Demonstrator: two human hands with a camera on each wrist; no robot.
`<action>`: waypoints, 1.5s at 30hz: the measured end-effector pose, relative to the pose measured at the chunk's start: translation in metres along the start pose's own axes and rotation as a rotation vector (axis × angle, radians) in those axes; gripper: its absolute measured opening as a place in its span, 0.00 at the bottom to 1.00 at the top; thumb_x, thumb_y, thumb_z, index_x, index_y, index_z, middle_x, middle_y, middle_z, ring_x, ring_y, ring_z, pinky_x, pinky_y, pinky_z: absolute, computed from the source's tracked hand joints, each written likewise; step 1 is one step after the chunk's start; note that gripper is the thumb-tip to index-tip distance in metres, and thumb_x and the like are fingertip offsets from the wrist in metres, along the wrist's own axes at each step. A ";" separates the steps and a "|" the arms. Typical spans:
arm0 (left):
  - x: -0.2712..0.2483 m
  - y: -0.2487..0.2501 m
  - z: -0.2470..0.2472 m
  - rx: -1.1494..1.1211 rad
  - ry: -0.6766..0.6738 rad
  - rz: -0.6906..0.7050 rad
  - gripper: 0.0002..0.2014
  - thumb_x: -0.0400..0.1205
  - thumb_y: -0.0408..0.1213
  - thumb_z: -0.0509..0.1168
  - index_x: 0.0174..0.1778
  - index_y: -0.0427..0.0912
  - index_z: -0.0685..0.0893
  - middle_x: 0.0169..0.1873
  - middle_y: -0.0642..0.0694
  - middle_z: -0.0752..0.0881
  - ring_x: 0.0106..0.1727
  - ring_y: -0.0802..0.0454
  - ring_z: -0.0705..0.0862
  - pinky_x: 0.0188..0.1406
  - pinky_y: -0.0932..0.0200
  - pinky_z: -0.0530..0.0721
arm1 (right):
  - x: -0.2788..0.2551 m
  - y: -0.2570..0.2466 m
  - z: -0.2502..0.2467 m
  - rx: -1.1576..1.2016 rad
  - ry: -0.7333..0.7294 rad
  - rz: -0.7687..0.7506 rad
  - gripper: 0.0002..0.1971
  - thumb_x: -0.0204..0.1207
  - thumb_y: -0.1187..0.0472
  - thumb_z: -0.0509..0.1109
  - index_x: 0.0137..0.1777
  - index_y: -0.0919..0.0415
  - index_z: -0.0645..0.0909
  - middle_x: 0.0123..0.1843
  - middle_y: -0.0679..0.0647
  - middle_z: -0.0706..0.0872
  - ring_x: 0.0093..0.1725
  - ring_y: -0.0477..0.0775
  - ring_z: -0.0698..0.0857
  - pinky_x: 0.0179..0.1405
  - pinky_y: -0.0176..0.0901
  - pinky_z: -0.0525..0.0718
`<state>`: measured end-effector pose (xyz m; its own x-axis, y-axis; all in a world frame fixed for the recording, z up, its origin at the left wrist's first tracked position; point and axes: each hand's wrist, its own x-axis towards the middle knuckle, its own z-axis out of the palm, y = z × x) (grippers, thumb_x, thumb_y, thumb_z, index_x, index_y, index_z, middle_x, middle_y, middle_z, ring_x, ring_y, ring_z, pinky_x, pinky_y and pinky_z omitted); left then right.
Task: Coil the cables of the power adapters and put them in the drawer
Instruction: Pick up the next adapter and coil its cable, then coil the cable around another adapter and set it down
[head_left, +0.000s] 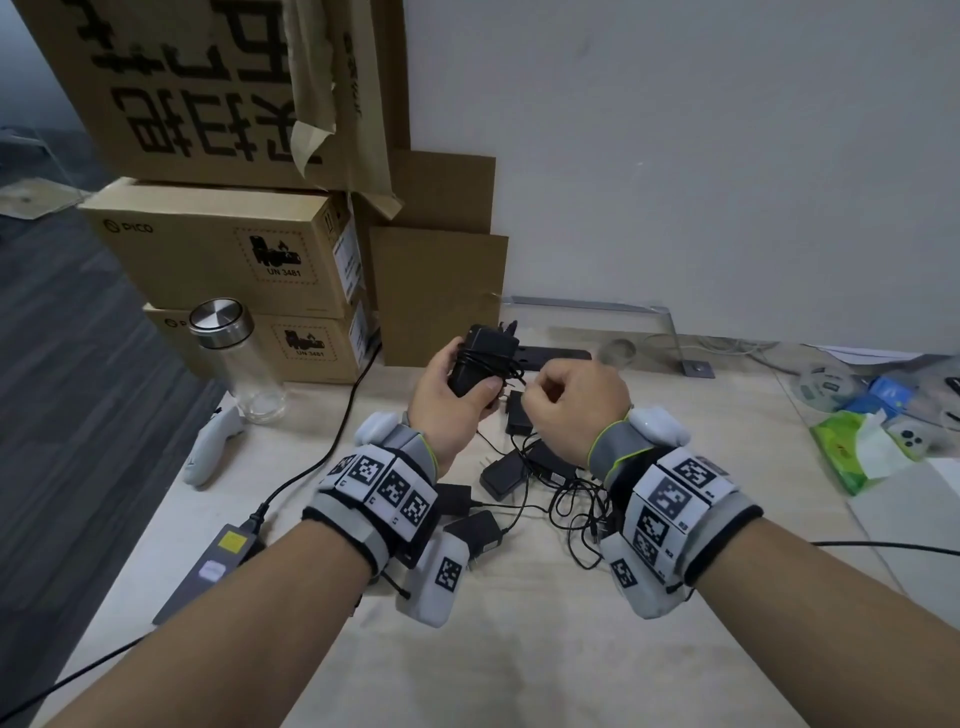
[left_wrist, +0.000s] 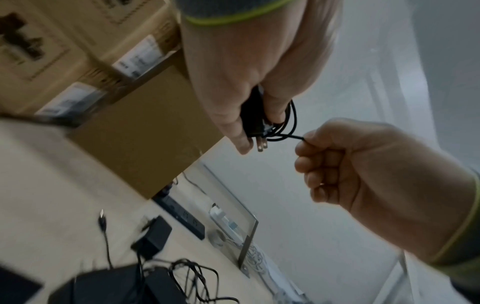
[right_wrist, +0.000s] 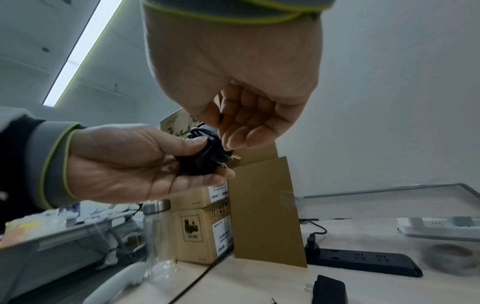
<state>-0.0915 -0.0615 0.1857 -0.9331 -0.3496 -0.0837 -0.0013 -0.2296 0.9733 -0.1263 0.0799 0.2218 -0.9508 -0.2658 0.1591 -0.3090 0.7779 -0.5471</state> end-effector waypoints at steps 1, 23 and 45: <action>0.000 -0.006 -0.001 -0.028 0.012 -0.019 0.23 0.81 0.22 0.66 0.72 0.40 0.75 0.53 0.39 0.85 0.50 0.45 0.86 0.52 0.51 0.89 | -0.002 0.001 0.004 -0.022 -0.027 -0.011 0.10 0.70 0.52 0.66 0.32 0.54 0.81 0.27 0.47 0.83 0.32 0.52 0.82 0.32 0.40 0.79; -0.063 -0.106 -0.090 0.064 0.237 -0.307 0.02 0.83 0.29 0.66 0.50 0.38 0.82 0.42 0.37 0.85 0.46 0.40 0.85 0.56 0.44 0.86 | -0.056 0.035 0.095 0.020 -0.339 -0.110 0.15 0.74 0.38 0.65 0.39 0.49 0.82 0.31 0.42 0.84 0.37 0.49 0.83 0.40 0.43 0.82; -0.104 -0.204 -0.103 0.771 0.456 -0.597 0.20 0.75 0.59 0.69 0.51 0.47 0.85 0.46 0.47 0.90 0.47 0.42 0.87 0.56 0.46 0.85 | -0.108 0.092 0.158 -0.093 -0.474 -0.009 0.09 0.78 0.47 0.65 0.50 0.50 0.81 0.50 0.48 0.85 0.52 0.55 0.82 0.47 0.46 0.80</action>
<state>0.0426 -0.0716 -0.0262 -0.4845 -0.7132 -0.5065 -0.7874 0.1032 0.6078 -0.0486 0.0902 0.0249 -0.8401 -0.4862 -0.2405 -0.3385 0.8163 -0.4680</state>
